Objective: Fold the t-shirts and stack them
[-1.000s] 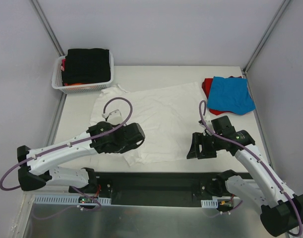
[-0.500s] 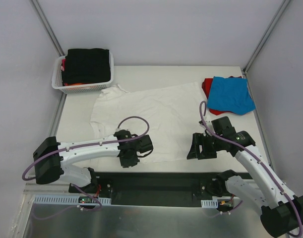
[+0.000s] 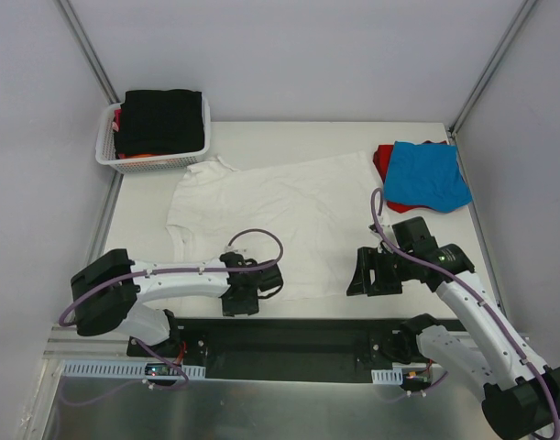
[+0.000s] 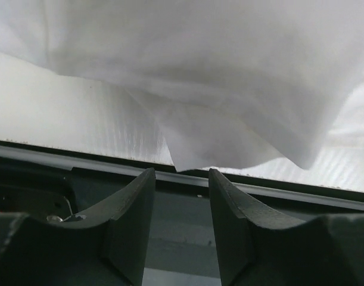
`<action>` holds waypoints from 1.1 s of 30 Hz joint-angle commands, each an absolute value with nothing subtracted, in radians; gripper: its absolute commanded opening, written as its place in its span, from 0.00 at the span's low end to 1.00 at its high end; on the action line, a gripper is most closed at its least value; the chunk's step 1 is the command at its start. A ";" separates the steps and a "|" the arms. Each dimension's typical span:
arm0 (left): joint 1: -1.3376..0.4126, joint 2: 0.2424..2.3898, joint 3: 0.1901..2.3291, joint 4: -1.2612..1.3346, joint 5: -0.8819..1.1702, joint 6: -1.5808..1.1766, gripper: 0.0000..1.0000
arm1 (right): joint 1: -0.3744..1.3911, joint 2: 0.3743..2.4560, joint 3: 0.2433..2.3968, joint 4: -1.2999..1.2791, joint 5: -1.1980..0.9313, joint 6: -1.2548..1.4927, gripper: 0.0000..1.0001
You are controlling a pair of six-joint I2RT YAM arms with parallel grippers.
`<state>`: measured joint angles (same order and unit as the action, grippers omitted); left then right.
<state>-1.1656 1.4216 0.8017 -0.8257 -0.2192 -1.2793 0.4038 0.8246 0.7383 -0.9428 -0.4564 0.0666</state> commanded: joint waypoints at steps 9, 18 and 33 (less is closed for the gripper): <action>-1.079 1.332 0.712 -0.663 -0.275 -1.138 0.42 | 0.407 0.804 0.746 -0.985 -0.445 0.080 0.71; -1.043 1.318 0.767 -0.664 -0.284 -1.063 0.42 | 0.405 0.787 0.744 -0.992 -0.440 0.087 0.71; -1.005 1.348 0.902 -0.676 -0.293 -0.963 0.42 | 0.407 0.781 0.736 -0.983 -0.436 0.094 0.71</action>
